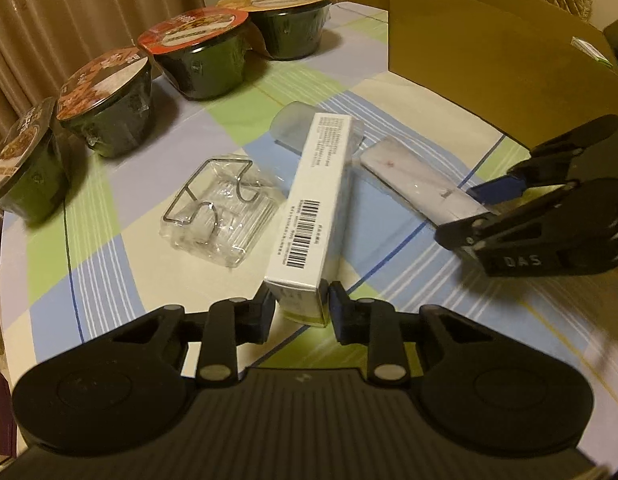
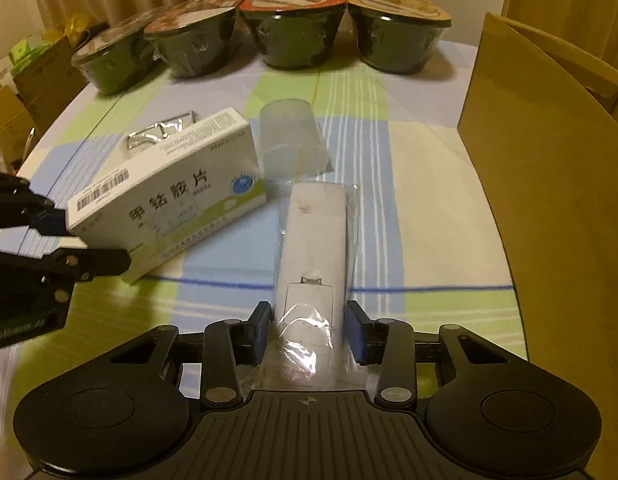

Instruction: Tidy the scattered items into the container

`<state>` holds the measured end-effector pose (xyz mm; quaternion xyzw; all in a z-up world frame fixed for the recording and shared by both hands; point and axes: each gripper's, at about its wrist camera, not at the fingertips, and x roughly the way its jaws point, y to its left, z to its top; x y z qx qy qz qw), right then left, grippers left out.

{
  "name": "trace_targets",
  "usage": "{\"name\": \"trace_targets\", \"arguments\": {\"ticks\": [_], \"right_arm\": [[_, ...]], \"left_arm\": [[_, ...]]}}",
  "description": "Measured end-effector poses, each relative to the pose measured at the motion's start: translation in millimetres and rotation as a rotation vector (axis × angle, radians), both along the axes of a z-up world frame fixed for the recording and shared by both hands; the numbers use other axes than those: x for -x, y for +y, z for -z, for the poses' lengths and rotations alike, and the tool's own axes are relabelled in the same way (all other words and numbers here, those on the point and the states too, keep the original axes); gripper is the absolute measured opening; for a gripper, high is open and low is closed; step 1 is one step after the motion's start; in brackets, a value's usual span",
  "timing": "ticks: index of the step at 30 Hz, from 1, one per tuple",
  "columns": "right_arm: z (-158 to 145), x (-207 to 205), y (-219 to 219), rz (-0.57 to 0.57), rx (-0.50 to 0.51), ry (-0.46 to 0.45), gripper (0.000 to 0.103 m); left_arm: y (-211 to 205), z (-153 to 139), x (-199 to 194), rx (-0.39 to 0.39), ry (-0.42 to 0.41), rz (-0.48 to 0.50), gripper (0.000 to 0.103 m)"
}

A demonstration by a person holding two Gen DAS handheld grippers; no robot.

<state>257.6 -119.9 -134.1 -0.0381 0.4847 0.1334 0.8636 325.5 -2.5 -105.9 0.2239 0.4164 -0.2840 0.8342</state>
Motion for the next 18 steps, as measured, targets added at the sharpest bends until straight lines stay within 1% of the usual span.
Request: {"name": "trace_targets", "arguments": {"ticks": [3, 8, 11, 18], "right_arm": [[-4, 12, -8, -0.002, -0.009, 0.015, 0.041], [-9, 42, -20, -0.014, -0.019, 0.044, 0.041], [-11, 61, -27, -0.016, -0.02, 0.06, 0.041], [-17, 109, -43, -0.054, 0.007, 0.068, 0.041]], "left_arm": [[-2, -3, 4, 0.009, 0.015, -0.006, 0.021], [-4, -9, 24, 0.012, 0.041, -0.035, 0.019], [-4, -12, 45, 0.017, 0.062, -0.06, 0.019], [-1, -21, 111, 0.096, 0.142, -0.137, 0.019]]}}
